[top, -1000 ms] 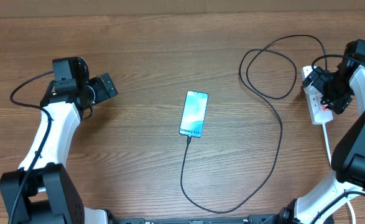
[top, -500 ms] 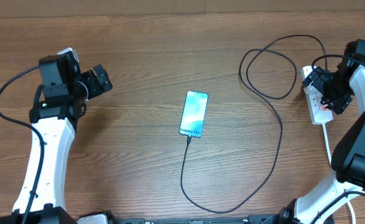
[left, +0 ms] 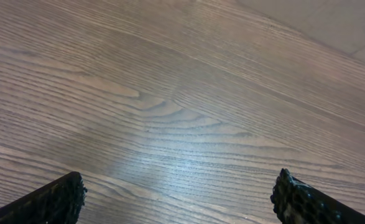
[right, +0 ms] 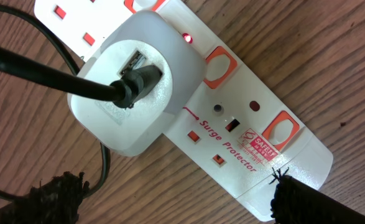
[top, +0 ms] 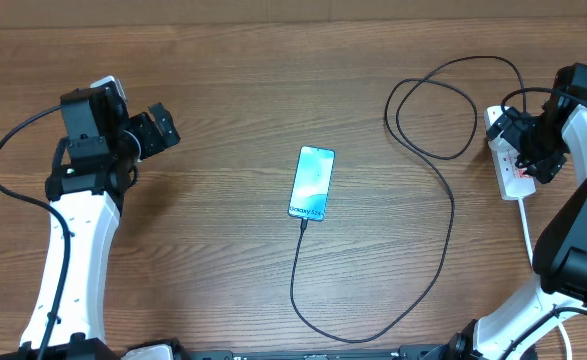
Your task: Plug charger to phone and switch on socket
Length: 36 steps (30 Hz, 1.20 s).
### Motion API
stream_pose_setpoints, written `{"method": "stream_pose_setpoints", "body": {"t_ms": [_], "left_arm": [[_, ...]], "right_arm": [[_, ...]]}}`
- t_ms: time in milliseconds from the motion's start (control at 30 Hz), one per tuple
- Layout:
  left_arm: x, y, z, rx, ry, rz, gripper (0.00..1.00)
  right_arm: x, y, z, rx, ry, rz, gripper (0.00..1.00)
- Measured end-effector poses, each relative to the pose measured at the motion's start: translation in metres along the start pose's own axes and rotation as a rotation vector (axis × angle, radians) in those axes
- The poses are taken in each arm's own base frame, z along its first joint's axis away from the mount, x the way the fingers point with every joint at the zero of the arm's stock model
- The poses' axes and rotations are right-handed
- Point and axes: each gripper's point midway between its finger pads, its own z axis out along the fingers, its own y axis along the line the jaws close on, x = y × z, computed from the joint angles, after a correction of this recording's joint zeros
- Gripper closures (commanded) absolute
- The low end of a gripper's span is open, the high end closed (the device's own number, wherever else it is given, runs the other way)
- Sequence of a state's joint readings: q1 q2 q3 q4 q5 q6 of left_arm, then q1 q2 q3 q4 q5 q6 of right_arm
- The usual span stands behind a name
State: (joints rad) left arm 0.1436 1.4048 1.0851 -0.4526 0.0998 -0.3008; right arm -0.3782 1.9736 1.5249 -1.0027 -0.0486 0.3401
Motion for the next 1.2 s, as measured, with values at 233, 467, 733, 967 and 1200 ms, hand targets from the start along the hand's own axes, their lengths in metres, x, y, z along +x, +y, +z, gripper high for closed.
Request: {"method": "stream_pose_setpoints", "body": {"t_ms": [233,467,733,967,1200], "left_arm": [[-0.007,-0.003,-0.012,0.01,-0.034,0.004,0.0],[-0.012,-0.006,-0.024,0.018,-0.059,0.006,0.0],[-0.005,-0.016,-0.023,0.033,-0.041,0.026,0.0],[0.016,-0.066,-0.023,0.124,-0.003,0.119,0.0],[0.029,-0.094,-0.027,0.181,0.014,0.173,0.0]], "right_arm": [[0.0,0.0,0.0,0.0,0.0,-0.001,0.0],[0.0,0.0,0.0,0.0,0.0,-0.001,0.0],[0.0,0.0,0.0,0.0,0.0,0.0,0.0],[0.0,0.0,0.0,0.0,0.0,-0.001,0.0],[0.0,0.0,0.0,0.0,0.0,-0.001,0.0]]}}
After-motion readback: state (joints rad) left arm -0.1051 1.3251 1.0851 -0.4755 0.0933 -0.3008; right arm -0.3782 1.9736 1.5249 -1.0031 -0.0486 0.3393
